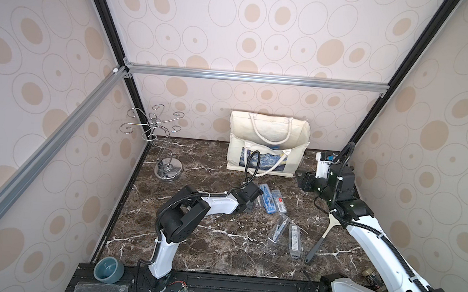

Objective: Put the compass set into the canvas bag
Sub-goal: Pick up the compass set at the center of the board.

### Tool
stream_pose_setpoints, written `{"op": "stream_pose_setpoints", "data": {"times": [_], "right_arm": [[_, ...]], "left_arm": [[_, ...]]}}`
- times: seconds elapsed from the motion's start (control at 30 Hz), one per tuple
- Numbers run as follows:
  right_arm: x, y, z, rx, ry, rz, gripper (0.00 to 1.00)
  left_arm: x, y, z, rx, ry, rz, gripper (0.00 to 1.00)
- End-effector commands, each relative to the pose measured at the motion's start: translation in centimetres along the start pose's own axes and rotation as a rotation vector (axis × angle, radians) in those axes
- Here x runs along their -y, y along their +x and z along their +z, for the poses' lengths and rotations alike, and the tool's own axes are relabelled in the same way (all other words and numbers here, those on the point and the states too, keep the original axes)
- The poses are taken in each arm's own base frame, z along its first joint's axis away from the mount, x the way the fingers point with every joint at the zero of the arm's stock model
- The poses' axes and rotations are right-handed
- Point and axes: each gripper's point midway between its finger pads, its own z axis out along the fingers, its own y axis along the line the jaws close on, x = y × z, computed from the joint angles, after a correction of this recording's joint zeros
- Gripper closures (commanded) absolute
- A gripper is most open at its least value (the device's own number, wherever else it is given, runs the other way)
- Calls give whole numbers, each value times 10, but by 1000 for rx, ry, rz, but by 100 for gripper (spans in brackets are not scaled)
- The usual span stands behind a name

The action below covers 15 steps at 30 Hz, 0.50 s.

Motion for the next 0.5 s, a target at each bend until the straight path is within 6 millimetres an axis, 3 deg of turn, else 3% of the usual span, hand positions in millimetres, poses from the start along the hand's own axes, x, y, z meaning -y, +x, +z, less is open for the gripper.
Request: {"op": "stream_pose_setpoints", "data": {"times": [0.0,0.27,0.47], "right_arm": [[-4,-5,-4,29,-18,16,39],[-5,-2,2,18,-32,30,39],[-7,6,11,-11,-49,41,39]], "left_arm": [[-8,24,5,-60,-29,10,48],[-13,15,-9,27,-3,-13,55],[-18,6,-25,116,26,-16,56]]}}
